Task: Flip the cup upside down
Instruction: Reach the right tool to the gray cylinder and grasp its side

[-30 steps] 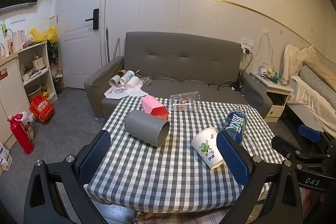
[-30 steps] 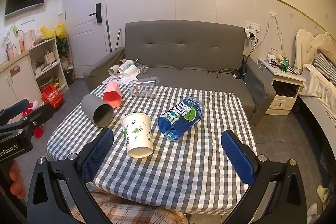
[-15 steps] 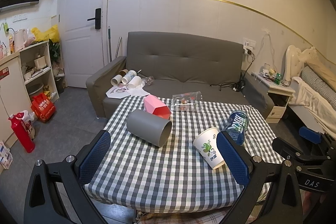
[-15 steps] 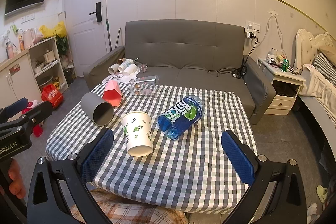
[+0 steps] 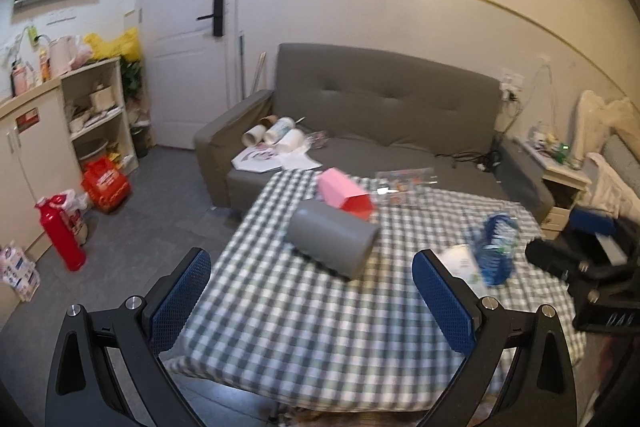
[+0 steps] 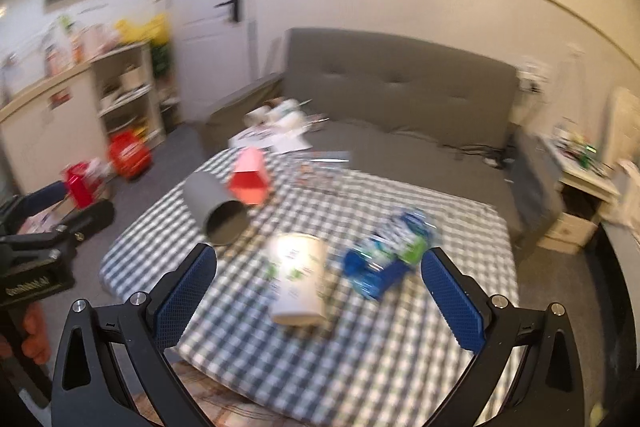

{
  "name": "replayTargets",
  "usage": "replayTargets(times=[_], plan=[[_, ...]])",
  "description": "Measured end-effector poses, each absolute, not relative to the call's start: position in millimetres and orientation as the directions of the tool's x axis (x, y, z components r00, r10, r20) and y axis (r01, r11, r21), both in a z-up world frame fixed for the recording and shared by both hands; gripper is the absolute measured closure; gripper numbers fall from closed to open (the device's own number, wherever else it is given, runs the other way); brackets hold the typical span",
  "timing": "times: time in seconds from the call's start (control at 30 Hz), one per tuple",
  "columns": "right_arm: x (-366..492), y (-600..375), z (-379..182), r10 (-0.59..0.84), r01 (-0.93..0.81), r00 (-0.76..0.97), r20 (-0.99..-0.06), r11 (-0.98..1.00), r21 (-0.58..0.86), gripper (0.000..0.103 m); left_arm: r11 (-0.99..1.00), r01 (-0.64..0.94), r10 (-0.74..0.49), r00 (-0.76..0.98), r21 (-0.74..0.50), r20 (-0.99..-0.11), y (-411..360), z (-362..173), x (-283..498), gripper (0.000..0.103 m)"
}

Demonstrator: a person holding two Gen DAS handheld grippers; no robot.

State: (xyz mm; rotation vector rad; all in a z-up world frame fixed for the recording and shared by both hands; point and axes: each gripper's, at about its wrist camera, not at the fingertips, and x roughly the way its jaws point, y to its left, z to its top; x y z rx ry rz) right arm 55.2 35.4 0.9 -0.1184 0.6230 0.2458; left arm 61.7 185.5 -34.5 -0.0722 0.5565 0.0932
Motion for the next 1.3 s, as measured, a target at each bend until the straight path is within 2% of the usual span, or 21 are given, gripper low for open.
replayTargets(times=[0.2,0.37,0.47,0.67,0.8,0.93,0.97,1.0,1.13,1.3], plan=[[117.3,102.1,0.0,0.288,-0.508,0.66,-0.694,0.851,-0.13,0.0,0.982,-0.182,0.123,0.804,-0.044,-0.582,227.2,-56.0,83.8,0.0],[168.7,170.1,-29.6,0.248,-0.641,0.55,-0.797,0.737,-0.213,0.0,0.974,-0.224,0.152,0.771,-0.041,-0.618,257.2,-79.6,98.1,0.0],[199.0,199.4,-52.2,0.218,-0.674,0.452,-0.865,0.719,-0.171,0.001,0.968,-0.249,0.167,0.747,-0.037,-0.643,272.5,-96.4,104.9,0.0],[233.3,218.1,-92.5,0.124,-0.647,0.396,-0.91,0.74,-0.181,0.006,0.962,-0.267,0.155,0.71,-0.058,-0.687,291.3,-126.2,113.4,0.0],[241.9,219.3,-108.0,0.118,-0.653,0.353,-0.928,0.741,-0.154,0.018,0.964,-0.258,0.136,0.695,-0.068,-0.706,293.2,-138.6,116.9,0.0],[239.0,223.4,-119.7,0.09,-0.664,0.337,-0.937,0.728,-0.169,0.021,0.966,-0.248,0.125,0.694,-0.072,-0.709,289.3,-139.0,118.7,0.0],[236.7,222.7,-120.4,0.083,-0.662,0.333,-0.939,0.73,-0.17,0.024,0.966,-0.249,0.125,0.694,-0.073,-0.709,288.9,-138.5,119.2,0.0],[235.1,219.8,-120.3,0.075,-0.652,0.33,-0.941,0.739,-0.169,0.028,0.965,-0.251,0.124,0.695,-0.078,-0.708,288.5,-137.3,118.8,0.0],[217.7,196.0,-115.4,0.097,-0.555,0.311,-0.945,0.826,-0.098,0.029,0.964,-0.246,0.107,0.707,-0.101,-0.699,282.4,-129.8,115.8,0.0],[171.2,162.3,-107.1,0.076,-0.419,0.342,-0.937,0.904,-0.08,0.031,0.97,-0.216,0.085,0.732,-0.112,-0.676,264.4,-114.6,108.1,0.0]])
